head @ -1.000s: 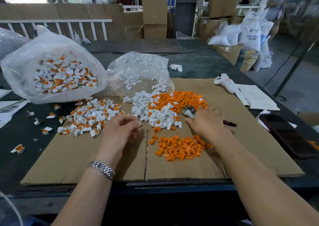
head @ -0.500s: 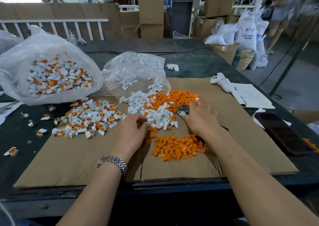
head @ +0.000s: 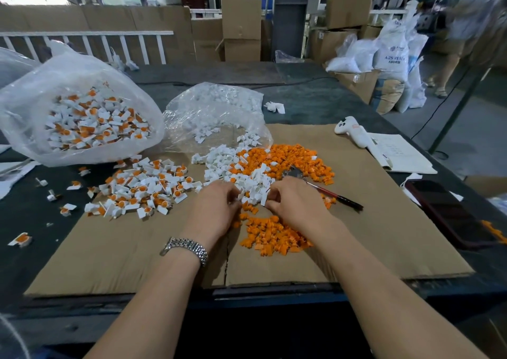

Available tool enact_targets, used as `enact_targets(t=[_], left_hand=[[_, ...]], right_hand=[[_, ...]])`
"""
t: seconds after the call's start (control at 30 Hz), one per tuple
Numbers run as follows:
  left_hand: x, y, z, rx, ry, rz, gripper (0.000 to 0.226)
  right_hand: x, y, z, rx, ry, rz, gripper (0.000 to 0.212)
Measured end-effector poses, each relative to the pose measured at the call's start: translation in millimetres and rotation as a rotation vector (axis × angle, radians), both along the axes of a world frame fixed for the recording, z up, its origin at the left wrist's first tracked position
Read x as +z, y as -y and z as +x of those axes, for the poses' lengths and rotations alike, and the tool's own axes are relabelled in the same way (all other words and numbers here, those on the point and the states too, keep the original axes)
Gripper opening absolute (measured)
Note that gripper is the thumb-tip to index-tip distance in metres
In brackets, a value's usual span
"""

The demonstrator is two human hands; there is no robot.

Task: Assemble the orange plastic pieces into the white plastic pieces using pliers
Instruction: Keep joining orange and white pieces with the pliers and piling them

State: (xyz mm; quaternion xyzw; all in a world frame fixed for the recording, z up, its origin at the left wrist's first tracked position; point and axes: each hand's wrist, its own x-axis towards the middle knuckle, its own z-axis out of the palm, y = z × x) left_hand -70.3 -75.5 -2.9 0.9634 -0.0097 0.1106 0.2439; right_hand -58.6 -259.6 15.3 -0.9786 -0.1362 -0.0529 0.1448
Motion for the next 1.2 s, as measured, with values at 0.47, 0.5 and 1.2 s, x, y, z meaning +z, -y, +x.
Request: enact_targets(t=[0.47, 0.5, 1.2], left_hand=[[14, -12, -24, 0.116, -0.330, -1.533, 0.031], [15, -12, -24, 0.112, -0.344, -1.592, 0.032], [28, -2, -35, 0.096, -0.306, -1.624, 0.023]], right_hand=[[12, 3, -4, 0.012, -0.271, 0.884, 0.012], [13, 2, -5, -0.006, -0.313, 0.956, 0.007], [14, -4, -19, 0.014, -0.454, 1.288, 0.008]])
